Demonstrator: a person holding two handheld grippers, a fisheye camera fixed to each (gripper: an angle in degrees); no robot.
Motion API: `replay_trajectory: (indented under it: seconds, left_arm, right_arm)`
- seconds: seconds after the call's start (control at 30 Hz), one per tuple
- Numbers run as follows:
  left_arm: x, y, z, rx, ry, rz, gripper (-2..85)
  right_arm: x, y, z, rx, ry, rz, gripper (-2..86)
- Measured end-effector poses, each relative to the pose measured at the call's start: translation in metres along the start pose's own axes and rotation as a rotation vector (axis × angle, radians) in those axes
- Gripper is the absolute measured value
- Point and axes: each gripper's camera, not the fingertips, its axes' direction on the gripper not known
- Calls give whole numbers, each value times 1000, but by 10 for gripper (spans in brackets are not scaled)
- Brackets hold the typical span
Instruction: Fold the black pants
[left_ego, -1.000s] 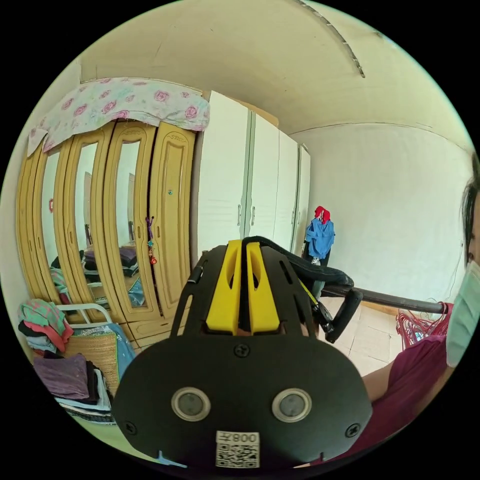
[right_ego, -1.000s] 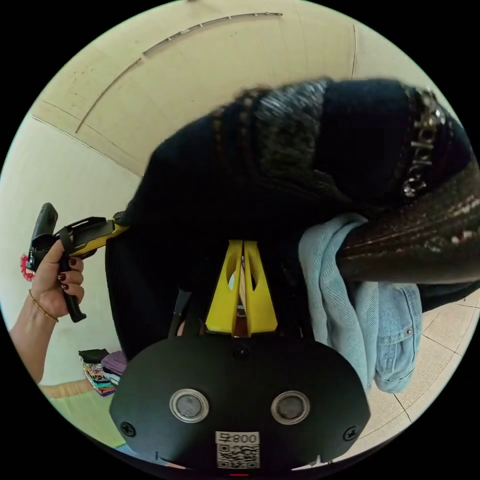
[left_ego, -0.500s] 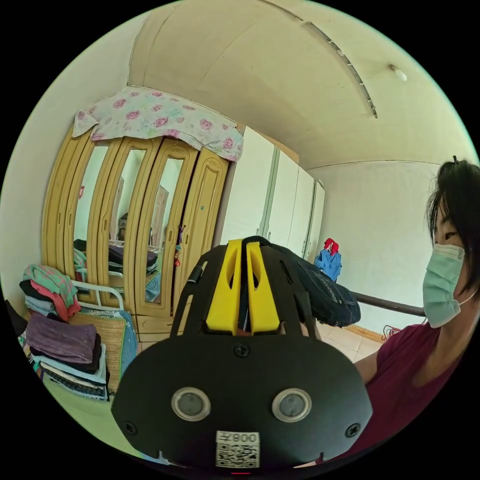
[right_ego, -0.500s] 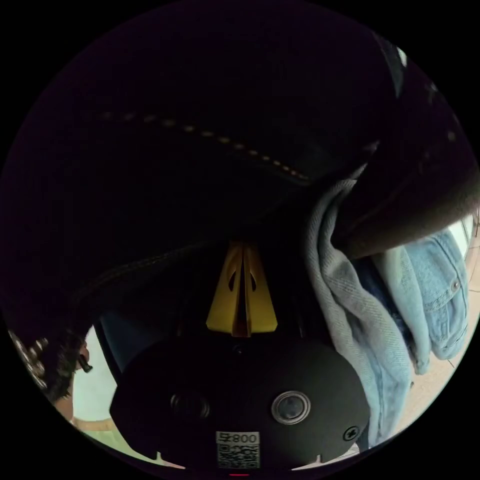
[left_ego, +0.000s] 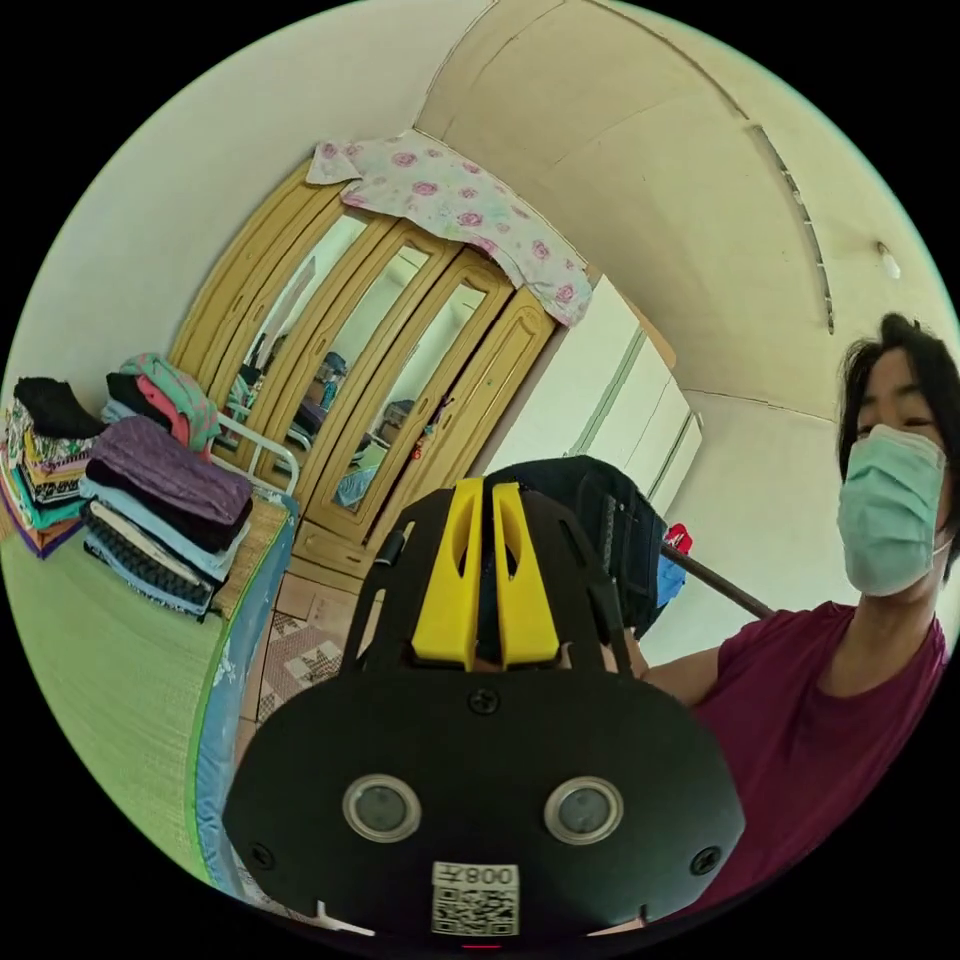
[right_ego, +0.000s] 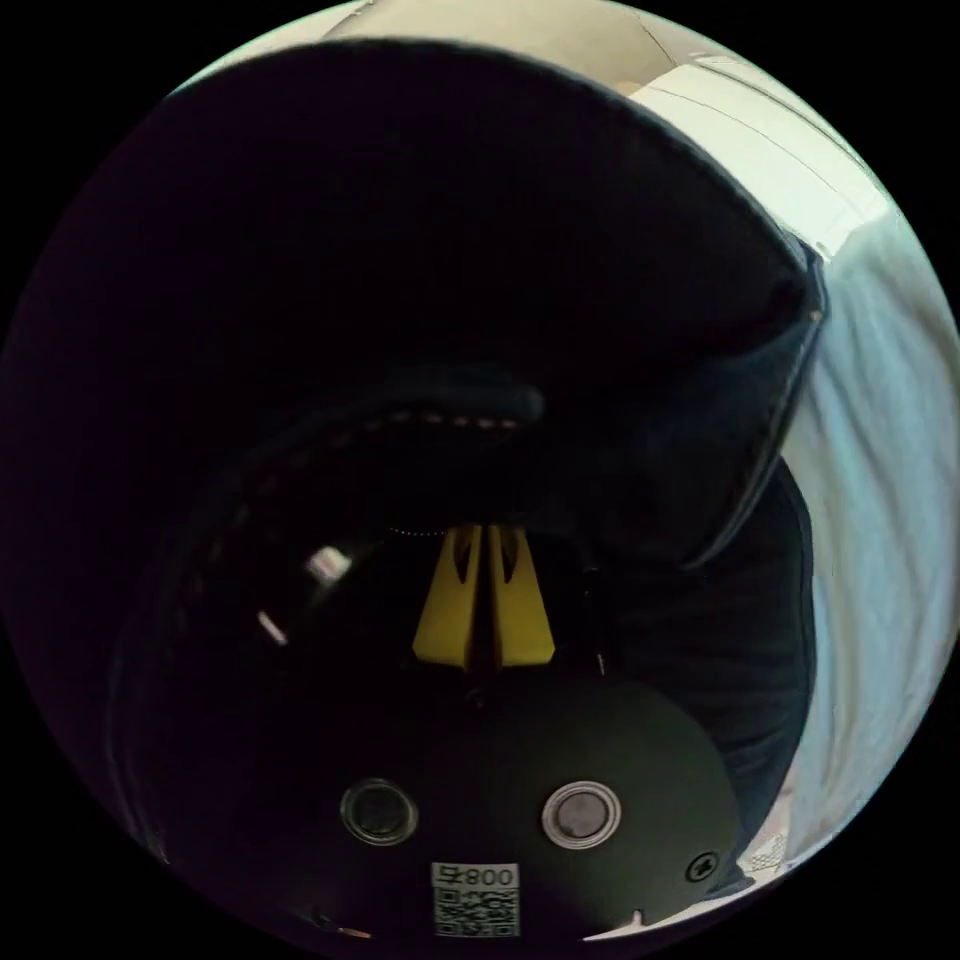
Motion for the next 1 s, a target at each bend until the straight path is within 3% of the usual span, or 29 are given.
replay_trajectory:
  seconds: [0.17, 0.37, 0.57, 0.63, 0.77, 0.87, 1.0]
  left_arm:
    - [-44, 50, -106, 8, -29, -81, 13]
    - [-89, 114, -256, 100, -76, -172, 13]
    - [-134, 214, -418, 261, -198, -406, 13]
    - [-145, 258, -465, 303, -275, -512, 13]
    - [-168, 393, -574, 387, -524, -917, 15]
    - [-163, 479, -640, 435, -650, -1215, 16]
    - [-140, 518, -712, 461, -680, -1164, 9]
  right_arm:
    - [-102, 48, 103, -116, -93, -114, -6]
    - [-306, 133, 268, -329, -355, -346, -6]
    - [-576, 341, 406, -796, -773, -584, -4]
    - [-666, 477, 421, -1069, -915, -669, -3]
    - [-730, 687, 407, -1507, -959, -728, -1]
    - [-729, 790, 395, -1818, -1015, -553, -1]
    - [-709, 824, 402, -1932, -1095, -418, -1]
